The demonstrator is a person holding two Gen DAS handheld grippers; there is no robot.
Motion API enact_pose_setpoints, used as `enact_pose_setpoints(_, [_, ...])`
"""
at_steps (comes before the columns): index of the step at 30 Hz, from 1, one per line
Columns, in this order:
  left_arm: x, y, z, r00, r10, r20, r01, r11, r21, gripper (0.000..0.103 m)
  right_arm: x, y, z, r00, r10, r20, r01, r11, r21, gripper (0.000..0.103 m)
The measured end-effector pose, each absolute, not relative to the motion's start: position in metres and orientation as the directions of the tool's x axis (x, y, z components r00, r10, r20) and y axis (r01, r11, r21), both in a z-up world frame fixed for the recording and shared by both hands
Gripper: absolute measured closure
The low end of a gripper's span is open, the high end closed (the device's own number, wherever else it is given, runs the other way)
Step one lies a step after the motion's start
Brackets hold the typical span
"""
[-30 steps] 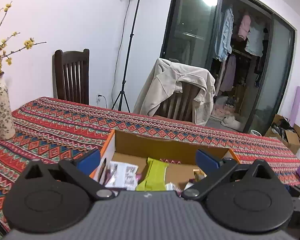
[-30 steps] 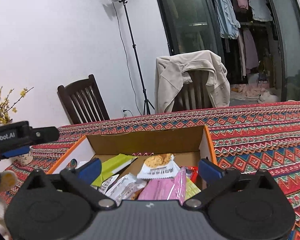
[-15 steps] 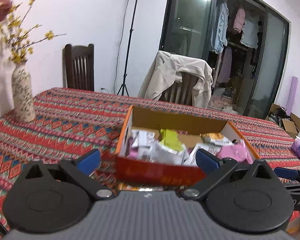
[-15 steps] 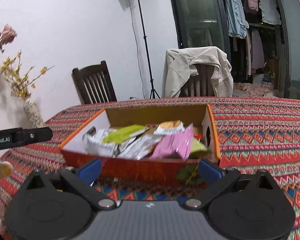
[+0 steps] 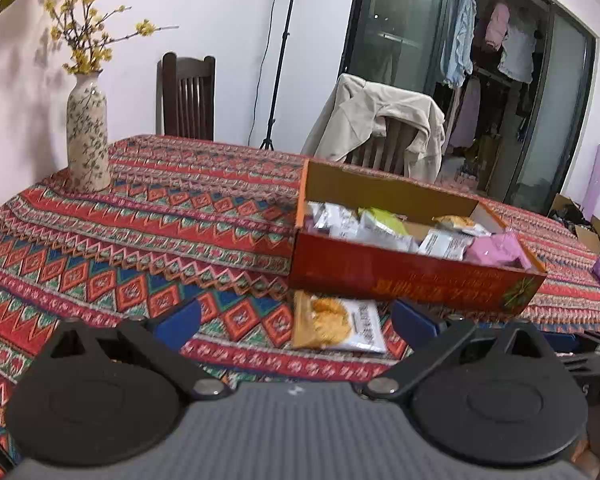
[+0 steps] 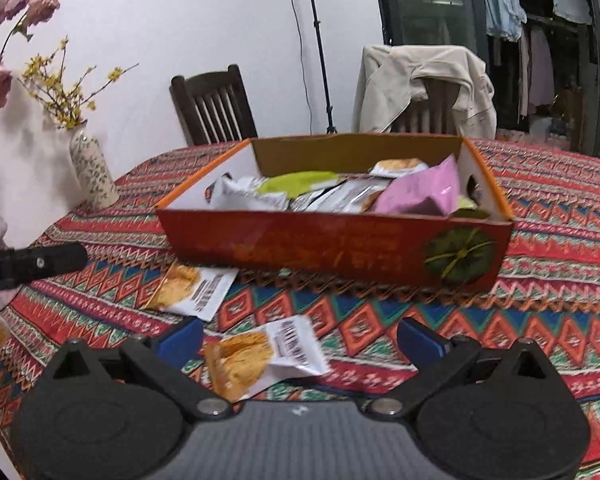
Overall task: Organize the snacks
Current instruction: 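Withdraw both tools from the box toward the remaining cracker packets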
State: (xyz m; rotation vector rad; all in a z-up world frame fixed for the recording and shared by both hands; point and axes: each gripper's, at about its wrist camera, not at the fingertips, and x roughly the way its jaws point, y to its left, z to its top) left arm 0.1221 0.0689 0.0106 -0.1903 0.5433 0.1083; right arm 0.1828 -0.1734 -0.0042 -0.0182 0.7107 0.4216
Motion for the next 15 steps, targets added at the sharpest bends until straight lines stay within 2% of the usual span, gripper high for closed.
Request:
enact_pose_setpoints(7, [0.113,0.087,0.001,0.839,0.072,-0.539,-0.184,0.97,-0.156,0.0,0.185,-0.154,-0.015,0.643,0.37,-0.671,-0.401,0.909,0.117,0.0])
enact_pose_setpoints(15, [0.111,0.099,-0.009,0.826,0.073,-0.56,-0.199,0.965,-0.168,0.0,0.19,-0.133,-0.027,0.634,0.315,-0.707,-0.406,0.913,0.043,0.0])
